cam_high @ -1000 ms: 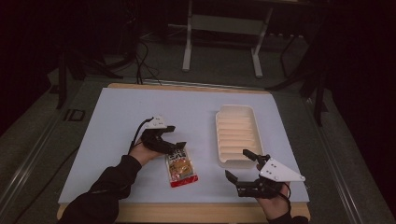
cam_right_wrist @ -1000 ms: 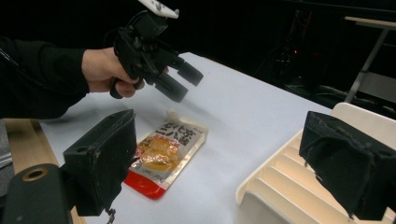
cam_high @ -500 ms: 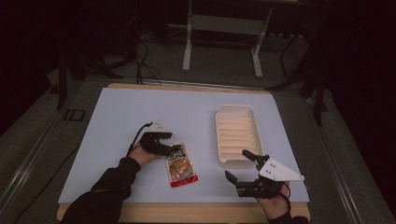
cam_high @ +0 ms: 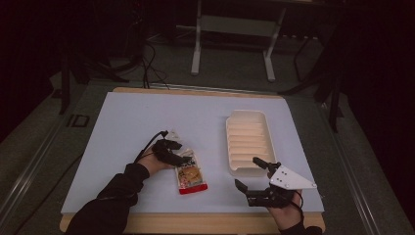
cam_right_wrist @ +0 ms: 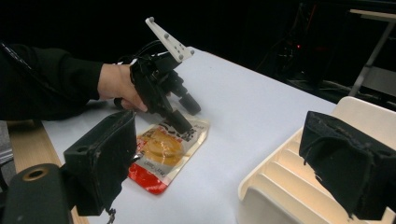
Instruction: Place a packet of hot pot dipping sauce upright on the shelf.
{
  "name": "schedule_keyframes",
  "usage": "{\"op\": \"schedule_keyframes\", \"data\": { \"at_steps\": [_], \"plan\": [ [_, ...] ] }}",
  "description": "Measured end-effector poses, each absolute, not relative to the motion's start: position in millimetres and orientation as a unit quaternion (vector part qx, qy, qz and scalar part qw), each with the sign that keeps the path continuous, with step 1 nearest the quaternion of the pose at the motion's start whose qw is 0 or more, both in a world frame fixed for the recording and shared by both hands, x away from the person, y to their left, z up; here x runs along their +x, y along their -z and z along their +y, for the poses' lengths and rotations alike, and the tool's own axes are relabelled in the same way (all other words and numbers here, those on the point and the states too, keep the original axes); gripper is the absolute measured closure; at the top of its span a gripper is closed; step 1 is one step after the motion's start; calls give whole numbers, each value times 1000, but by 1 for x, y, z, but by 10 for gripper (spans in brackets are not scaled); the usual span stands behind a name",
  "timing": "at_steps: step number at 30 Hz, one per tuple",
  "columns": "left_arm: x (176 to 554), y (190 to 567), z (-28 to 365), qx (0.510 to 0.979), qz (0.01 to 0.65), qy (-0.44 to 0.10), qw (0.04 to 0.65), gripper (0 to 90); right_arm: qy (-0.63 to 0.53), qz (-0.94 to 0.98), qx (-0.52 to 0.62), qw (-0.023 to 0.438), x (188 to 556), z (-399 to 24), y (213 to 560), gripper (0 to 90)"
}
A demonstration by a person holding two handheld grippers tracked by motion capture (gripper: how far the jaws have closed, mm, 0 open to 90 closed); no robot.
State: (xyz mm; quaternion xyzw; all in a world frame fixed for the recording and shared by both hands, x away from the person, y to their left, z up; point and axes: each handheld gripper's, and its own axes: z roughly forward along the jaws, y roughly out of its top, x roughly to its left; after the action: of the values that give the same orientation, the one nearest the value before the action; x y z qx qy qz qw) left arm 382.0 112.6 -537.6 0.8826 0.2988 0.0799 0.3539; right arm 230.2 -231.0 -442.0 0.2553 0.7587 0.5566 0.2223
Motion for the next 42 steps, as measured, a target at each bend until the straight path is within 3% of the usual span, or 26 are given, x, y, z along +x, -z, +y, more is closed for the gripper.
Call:
{"op": "schedule_keyframes", "data": {
  "at_steps": [6, 16, 19, 25, 27, 34, 42],
  "plan": [
    [378, 531, 105, 900, 288, -78, 317, 477, -557, 759, 258, 218, 231, -231, 443, 113],
    [374, 530, 106, 901, 277, -67, 329, 791, -557, 759, 257, 216, 232, -230, 443, 132],
    [375, 529, 107, 897, 282, -54, 337, 845, -562, 755, 258, 217, 232, -232, 442, 135],
    [374, 523, 111, 896, 282, -43, 341, 877, -565, 755, 249, 223, 233, -234, 442, 115],
    [371, 515, 111, 895, 276, -47, 348, 879, -560, 744, 244, 269, 231, -234, 443, 115],
    [358, 492, 111, 891, 255, -52, 372, 881, -578, 738, 258, 235, 235, -238, 442, 115],
    [340, 469, 105, 894, 212, -64, 390, 882, -571, 735, 238, 278, 232, -238, 438, 137]
  ]
}}
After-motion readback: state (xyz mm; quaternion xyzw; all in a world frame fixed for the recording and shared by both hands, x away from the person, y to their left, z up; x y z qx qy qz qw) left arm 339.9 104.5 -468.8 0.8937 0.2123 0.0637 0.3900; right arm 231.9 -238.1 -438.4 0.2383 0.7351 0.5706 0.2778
